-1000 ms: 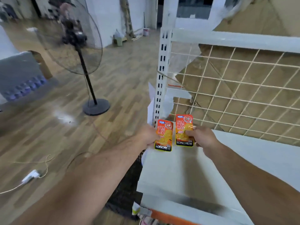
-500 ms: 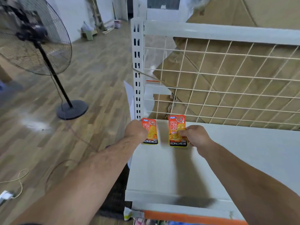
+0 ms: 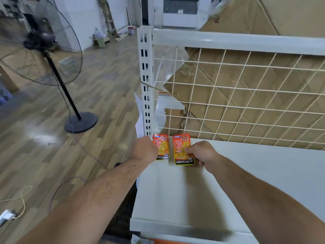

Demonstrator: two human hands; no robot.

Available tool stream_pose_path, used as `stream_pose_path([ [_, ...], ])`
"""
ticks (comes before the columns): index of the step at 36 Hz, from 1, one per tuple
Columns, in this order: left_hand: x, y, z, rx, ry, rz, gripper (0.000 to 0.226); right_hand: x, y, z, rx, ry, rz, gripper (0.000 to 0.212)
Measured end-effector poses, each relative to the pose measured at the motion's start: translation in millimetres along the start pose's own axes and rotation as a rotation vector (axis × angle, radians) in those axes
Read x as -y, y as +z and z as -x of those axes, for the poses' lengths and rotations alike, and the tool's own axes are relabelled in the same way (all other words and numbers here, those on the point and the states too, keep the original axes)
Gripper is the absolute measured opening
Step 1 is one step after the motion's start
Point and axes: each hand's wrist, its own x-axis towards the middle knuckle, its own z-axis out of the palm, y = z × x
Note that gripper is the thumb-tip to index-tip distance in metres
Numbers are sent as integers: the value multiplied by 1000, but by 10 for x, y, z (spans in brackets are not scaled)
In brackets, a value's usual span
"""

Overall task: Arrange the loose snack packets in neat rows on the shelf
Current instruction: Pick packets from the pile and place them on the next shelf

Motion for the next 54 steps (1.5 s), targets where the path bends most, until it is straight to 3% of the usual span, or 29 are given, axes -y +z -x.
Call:
stream_pose_path([
  [6, 60, -144, 136, -62, 148, -31, 27, 165, 230, -85, 14, 17, 5, 30],
  [9, 94, -196, 171, -60, 176, -13, 25, 237, 367, -124, 33, 32, 26, 23],
  [13, 132, -251, 214, -61, 202, 8, 24, 103, 506, -555, 19, 12, 104, 51],
  [17, 167, -267, 232, -70, 211, 12, 23, 352, 509, -156, -60, -19, 327, 16],
  [23, 171, -284, 257, -38, 237, 31, 21, 332, 589, -192, -142, -90, 536, 26],
  [37, 54, -356, 417, -30, 379, -74, 25, 311, 584, -118, -245, -109, 724, 37],
  [42, -54, -332, 463, -11, 491, -146, 29, 224, 424, 32, -262, -200, 703, 19],
  [48, -306, -165, 521, 18, 696, -255, 40, -177, 66, 408, -261, -337, 1002, 51],
  [54, -741, 5, 728, 172, 808, -356, 63, -569, -378, 896, -346, -234, 1067, 69],
])
